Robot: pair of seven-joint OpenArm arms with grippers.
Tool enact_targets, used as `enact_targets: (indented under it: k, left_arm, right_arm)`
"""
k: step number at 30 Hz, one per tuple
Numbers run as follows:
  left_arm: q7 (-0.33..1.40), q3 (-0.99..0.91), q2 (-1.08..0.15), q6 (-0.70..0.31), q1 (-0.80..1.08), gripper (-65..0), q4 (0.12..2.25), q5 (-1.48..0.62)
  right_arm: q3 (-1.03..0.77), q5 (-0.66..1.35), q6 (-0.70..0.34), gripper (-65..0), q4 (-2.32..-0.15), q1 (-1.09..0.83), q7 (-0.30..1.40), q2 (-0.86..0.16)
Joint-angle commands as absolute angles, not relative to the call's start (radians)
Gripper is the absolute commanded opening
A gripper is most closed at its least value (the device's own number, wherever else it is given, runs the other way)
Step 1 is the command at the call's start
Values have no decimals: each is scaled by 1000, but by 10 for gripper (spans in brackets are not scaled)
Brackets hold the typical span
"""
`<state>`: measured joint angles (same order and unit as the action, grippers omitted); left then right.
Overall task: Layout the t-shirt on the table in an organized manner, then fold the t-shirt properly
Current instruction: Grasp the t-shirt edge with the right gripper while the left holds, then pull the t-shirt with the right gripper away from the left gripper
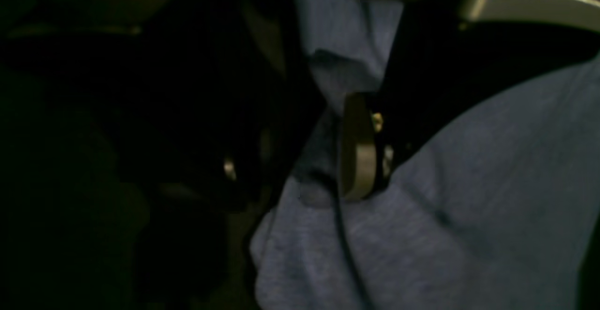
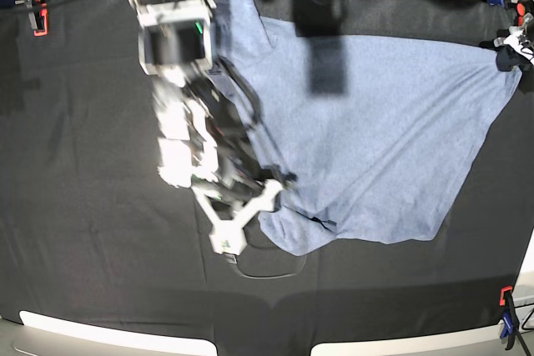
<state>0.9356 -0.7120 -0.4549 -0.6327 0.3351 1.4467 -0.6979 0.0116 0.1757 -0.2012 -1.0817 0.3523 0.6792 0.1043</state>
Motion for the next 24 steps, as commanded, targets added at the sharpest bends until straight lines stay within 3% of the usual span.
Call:
enact_targets:
  k: [1,12,15,18,24]
  left_arm:
    - [912,-719,-477,-636,332,-650,1463,-708]
    - [912,-719,-477,-636,332,-650,1463,-708]
    - [912,-719,-477,-636,332,-650,1463,-708]
    - [913,-719,-477,-636,332,-650,1463,-707]
    - [913,-719,-477,-636,333,-650,1463,-707]
  right_arm:
    - [13,168,-198,-383,-1066,402,662,117]
    - [13,134,-158,-399,-882,471,518,122]
    - [13,134,-172,-499,-839,486,496,123]
    - [12,104,-173,-650,-828,491,466,120]
    - [13,-89,-171,-650,-888,565,472,73]
